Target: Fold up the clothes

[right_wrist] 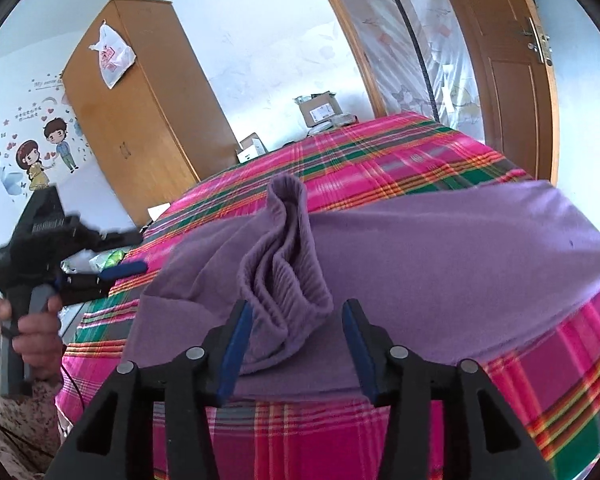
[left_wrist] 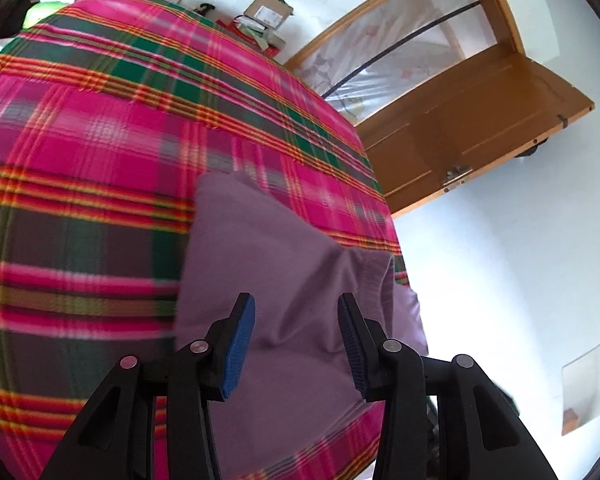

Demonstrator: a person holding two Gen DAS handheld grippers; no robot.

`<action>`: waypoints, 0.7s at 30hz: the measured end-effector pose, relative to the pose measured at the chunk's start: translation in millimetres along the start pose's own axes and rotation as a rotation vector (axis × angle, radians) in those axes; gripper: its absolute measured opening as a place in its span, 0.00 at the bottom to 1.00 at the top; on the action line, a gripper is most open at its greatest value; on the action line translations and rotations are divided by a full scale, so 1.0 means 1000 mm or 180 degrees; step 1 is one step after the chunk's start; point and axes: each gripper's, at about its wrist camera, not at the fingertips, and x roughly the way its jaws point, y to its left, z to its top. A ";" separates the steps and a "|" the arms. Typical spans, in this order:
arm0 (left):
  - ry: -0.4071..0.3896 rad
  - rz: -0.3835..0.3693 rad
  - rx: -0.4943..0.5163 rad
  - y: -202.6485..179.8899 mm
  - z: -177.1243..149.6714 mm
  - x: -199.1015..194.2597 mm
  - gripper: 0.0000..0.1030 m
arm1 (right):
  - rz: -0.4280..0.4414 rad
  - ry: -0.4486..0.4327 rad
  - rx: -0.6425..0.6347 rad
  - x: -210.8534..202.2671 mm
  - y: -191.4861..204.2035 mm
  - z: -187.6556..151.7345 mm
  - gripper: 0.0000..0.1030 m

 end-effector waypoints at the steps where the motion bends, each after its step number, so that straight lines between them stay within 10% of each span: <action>1: 0.0004 0.0019 -0.0016 0.004 -0.003 -0.002 0.43 | 0.0025 -0.0001 0.0017 0.002 -0.002 0.006 0.47; 8: 0.0015 0.0144 -0.0034 0.020 -0.019 -0.009 0.43 | 0.0174 0.0000 0.0028 0.023 -0.002 0.054 0.47; 16: 0.0033 0.0205 0.0055 0.024 -0.030 -0.011 0.43 | 0.0294 0.0619 -0.0170 0.073 0.008 0.058 0.47; 21: 0.0053 0.0195 0.0070 0.025 -0.029 -0.006 0.43 | 0.0013 0.0280 -0.0317 0.053 0.015 0.062 0.47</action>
